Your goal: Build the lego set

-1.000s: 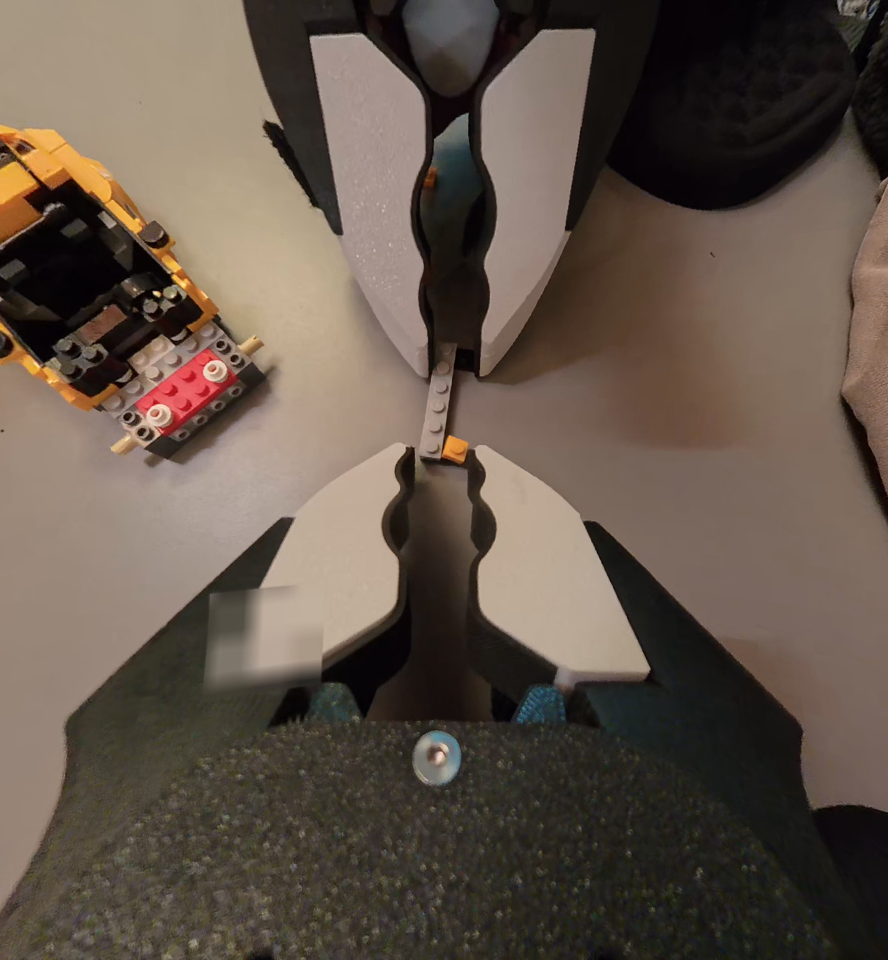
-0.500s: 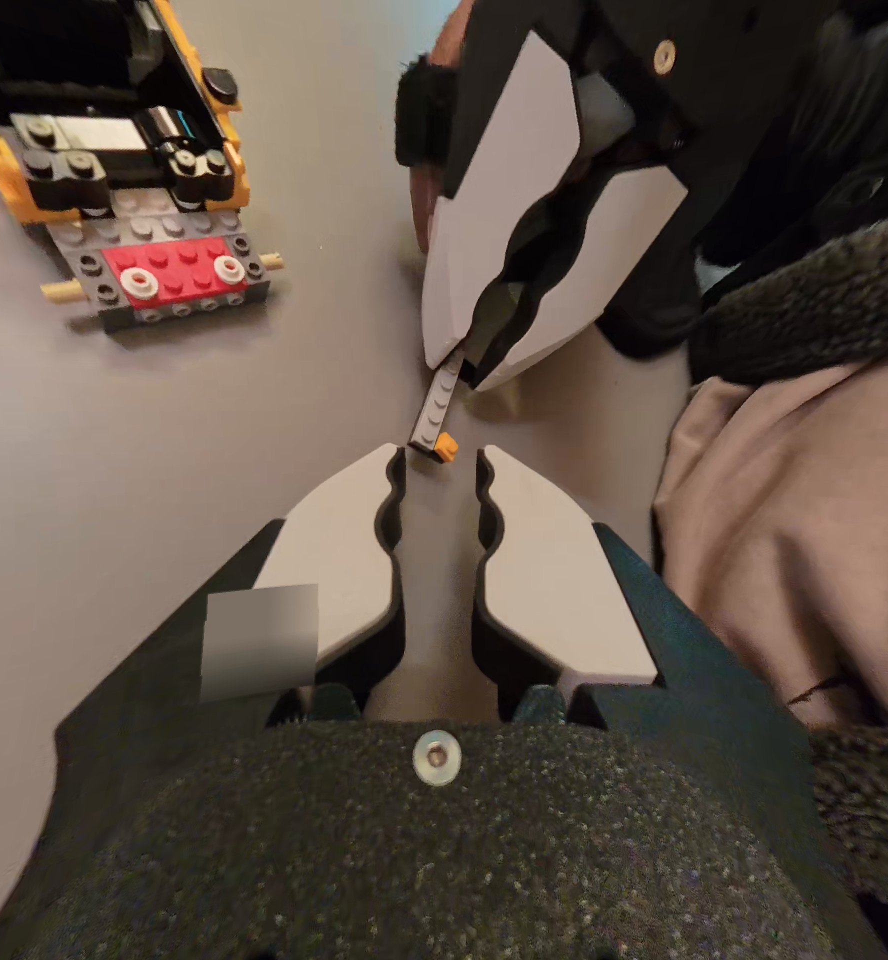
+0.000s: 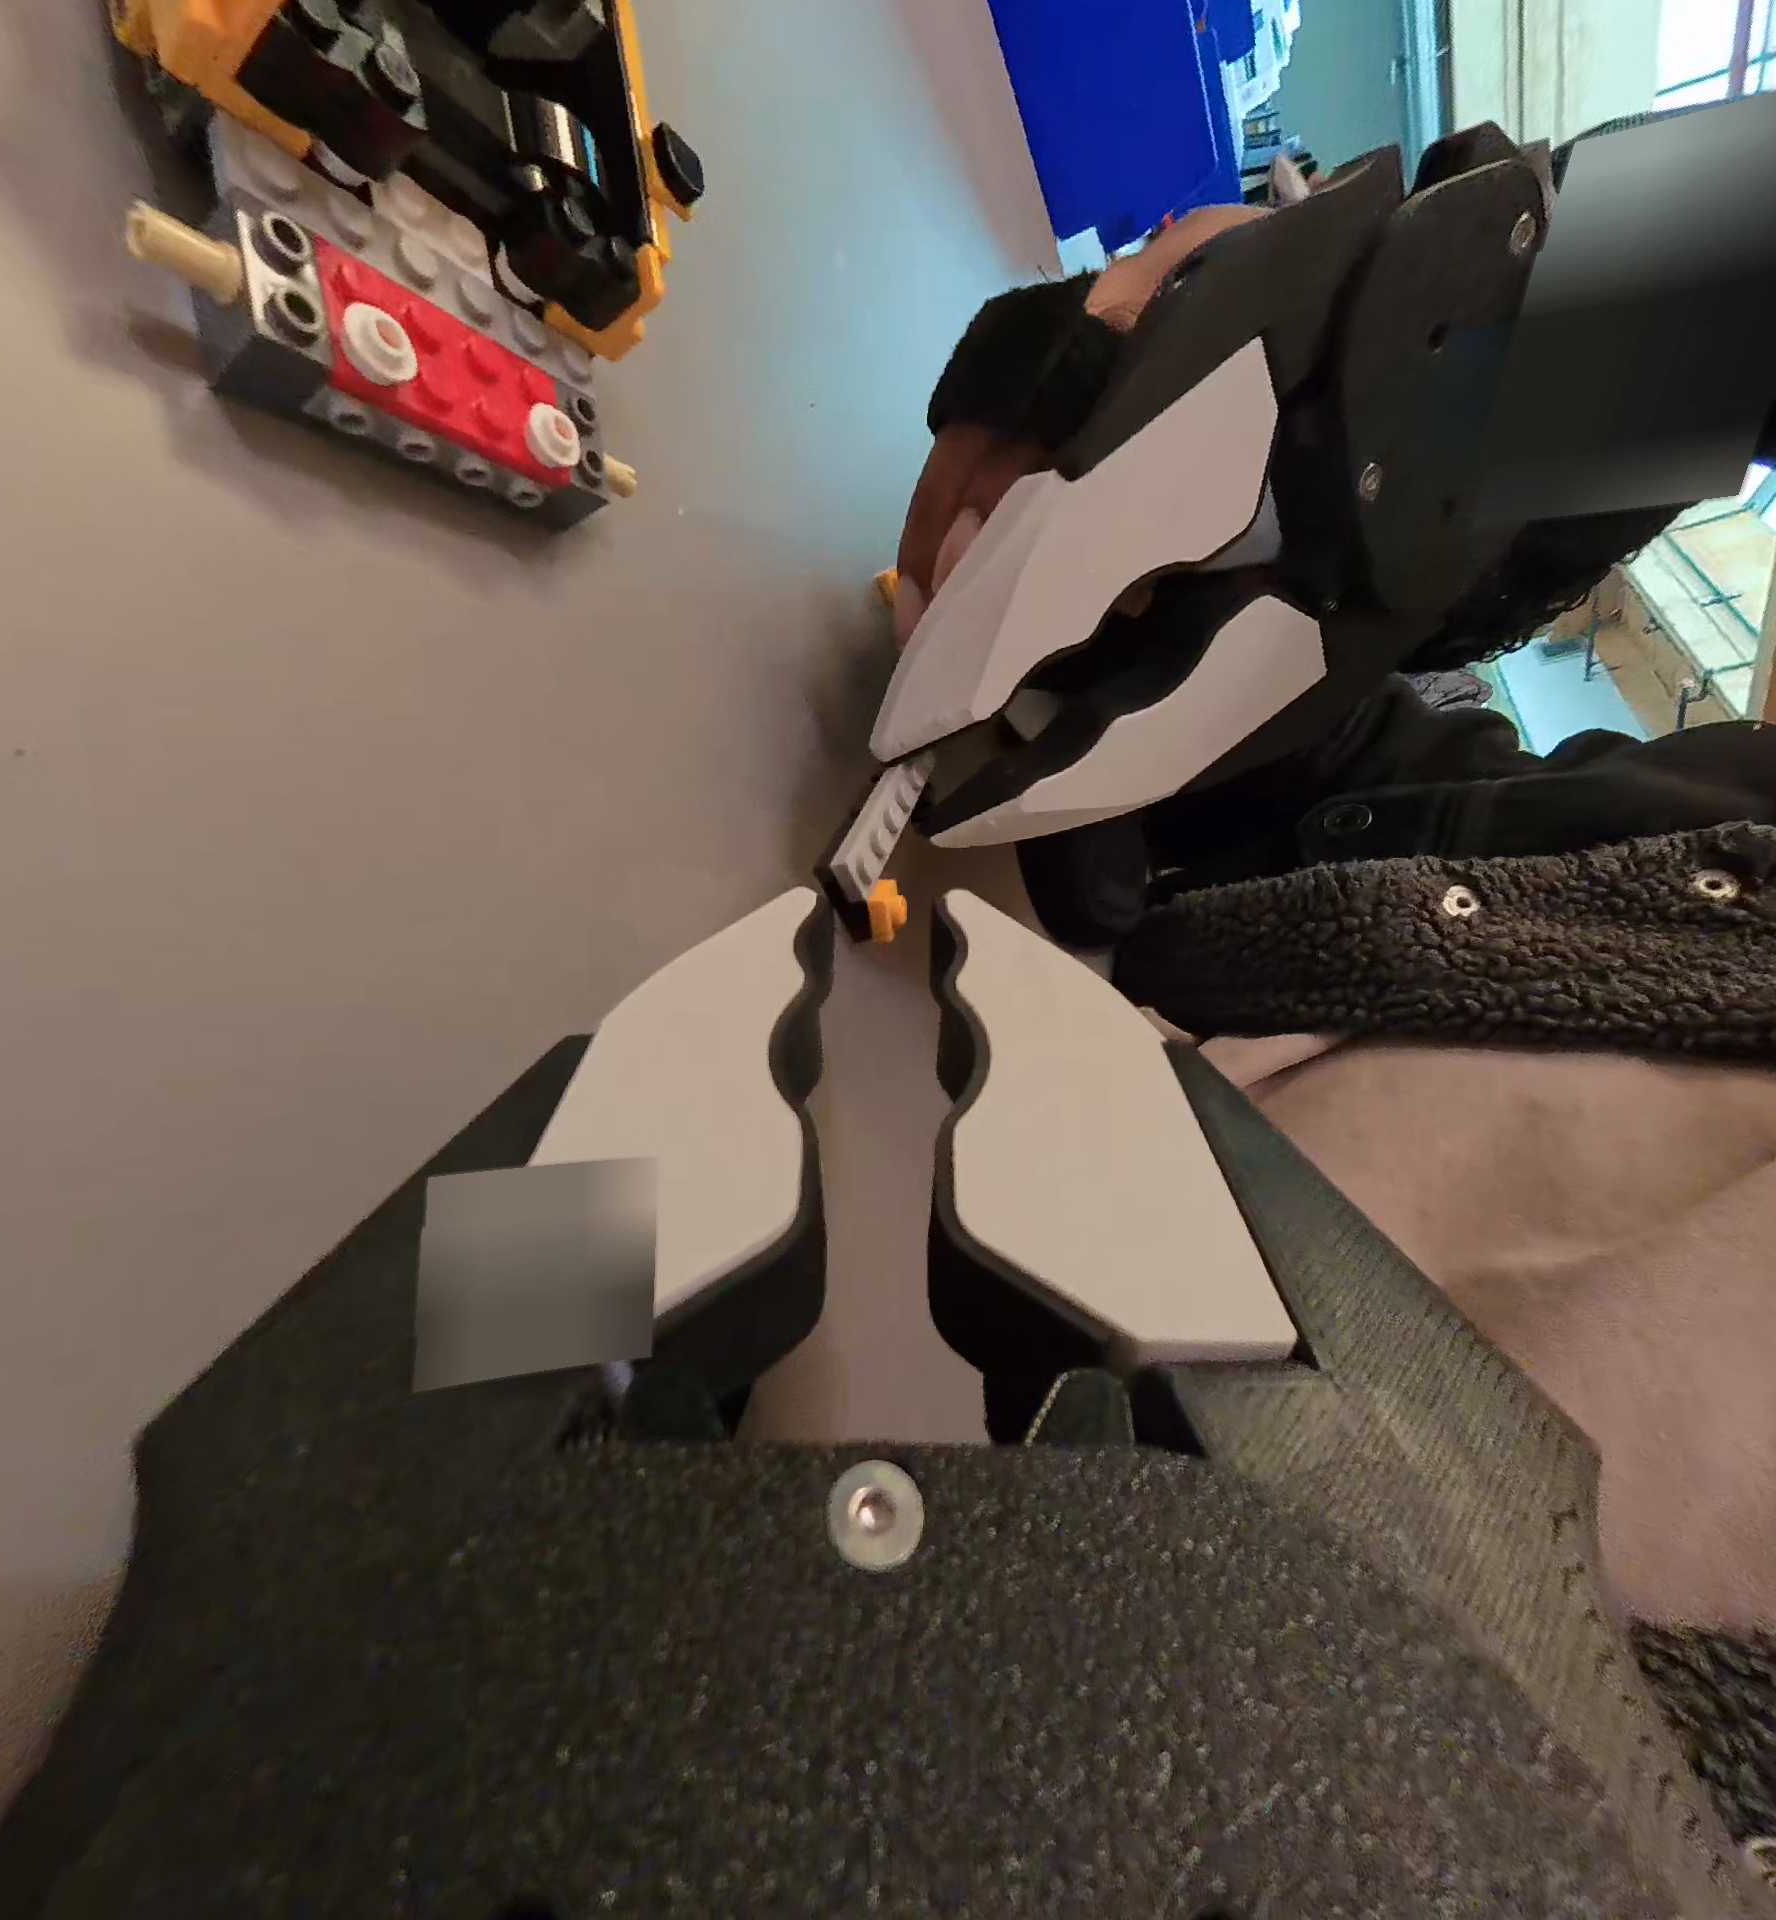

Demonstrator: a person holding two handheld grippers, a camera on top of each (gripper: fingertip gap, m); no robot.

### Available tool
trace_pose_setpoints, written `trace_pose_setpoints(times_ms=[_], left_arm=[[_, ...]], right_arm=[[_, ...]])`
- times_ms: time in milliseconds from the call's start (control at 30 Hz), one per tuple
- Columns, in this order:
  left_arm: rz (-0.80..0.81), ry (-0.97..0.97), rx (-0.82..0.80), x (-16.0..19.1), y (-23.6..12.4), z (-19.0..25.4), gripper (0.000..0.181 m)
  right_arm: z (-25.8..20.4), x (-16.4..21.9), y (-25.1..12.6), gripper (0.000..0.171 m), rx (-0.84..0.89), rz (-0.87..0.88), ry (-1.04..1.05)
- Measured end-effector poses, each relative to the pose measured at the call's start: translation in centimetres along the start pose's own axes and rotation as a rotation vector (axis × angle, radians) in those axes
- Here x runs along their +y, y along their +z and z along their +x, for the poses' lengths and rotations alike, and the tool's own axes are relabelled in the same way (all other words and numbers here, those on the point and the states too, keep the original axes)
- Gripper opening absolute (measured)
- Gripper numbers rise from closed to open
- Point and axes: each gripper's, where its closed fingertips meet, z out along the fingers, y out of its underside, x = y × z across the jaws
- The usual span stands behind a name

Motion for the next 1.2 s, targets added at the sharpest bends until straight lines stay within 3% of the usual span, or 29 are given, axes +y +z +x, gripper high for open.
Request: trace_pose_setpoints(times_ms=[500,1033,1200], left_arm=[[0.203,-0.052,0.119,-1.8,-1.7,1.3,0.01],[0.304,0.34,-0.054,-2.7,-3.7,3.4,0.008],[0.297,0.413,-0.079,-2.5,-3.8,4.0,0.008]], right_arm=[[0.9,-2.7,-1.4,0.015,0.152,0.125,-0.106],[1.5,-5.4,-2.8,0.015,0.421,0.27,-0.44],[1.3,-5.9,-3.3,0.007,0.464,0.288,-0.495]])
